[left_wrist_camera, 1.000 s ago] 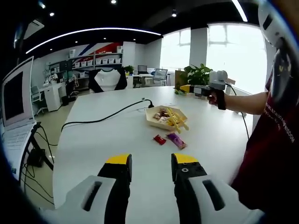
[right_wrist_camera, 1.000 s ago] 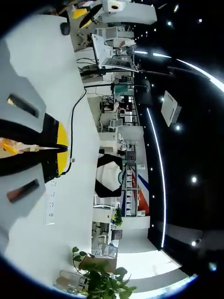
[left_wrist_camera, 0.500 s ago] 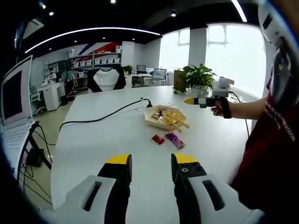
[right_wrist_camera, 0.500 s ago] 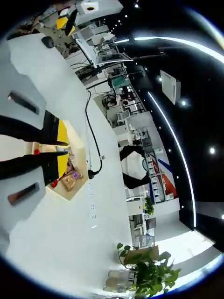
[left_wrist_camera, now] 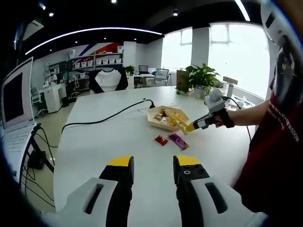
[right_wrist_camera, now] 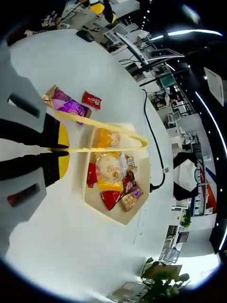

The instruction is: Place the target food into the container with the food tongs after gripping and lifting it, then release it inside without dropping or visibly crushing the food.

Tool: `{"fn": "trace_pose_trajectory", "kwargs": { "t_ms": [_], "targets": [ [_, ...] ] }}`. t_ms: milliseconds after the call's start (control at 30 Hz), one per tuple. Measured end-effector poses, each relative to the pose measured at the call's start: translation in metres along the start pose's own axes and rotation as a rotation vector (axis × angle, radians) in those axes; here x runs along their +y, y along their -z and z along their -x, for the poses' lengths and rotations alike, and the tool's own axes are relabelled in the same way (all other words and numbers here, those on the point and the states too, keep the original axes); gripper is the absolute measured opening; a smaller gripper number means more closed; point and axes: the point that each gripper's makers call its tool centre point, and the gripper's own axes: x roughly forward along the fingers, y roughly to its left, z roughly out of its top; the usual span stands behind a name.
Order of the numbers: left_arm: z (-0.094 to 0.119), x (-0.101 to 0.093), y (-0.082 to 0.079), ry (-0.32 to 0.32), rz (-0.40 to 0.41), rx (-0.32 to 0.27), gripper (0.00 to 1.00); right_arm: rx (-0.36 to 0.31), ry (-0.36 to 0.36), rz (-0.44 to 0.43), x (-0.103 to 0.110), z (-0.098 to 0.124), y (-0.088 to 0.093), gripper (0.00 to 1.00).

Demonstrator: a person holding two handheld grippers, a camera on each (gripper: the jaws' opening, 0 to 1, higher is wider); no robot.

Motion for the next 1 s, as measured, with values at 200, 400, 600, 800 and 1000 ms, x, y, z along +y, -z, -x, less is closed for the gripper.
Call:
{"fn": "trace_pose_trajectory", "kwargs": {
  "t_ms": [200,400,600,800,1000],
  "targets": [
    [-0.002,-0.001,0.002,0.003,0.011,0.0,0.35,-0.09,-0.059,-0.141,0.004,0.014,-0.012,0.0],
    [-0.011,-0.01,-0.014,0.054,0.059,-0.061,0.35,-0.244,-0.286,-0.092,0.05,0.05,-0.05,0.0],
    [-0.019,-0.04,-0.064,0.215,0.136,-0.214,0.36,-0.321,-0.564,0.039,0.116,0.092,-0.067,0.0],
    [-0.019,-0.065,-0.11,0.385,0.206,-0.338,0.39,-0.319,-0.71,0.119,0.162,0.127,-0.066,0.0],
    [0.0,-0.072,-0.155,0.531,0.337,-0.521,0.43,-0.361,-0.8,0.185,0.193,0.156,-0.073,0.0]
  ]
}}
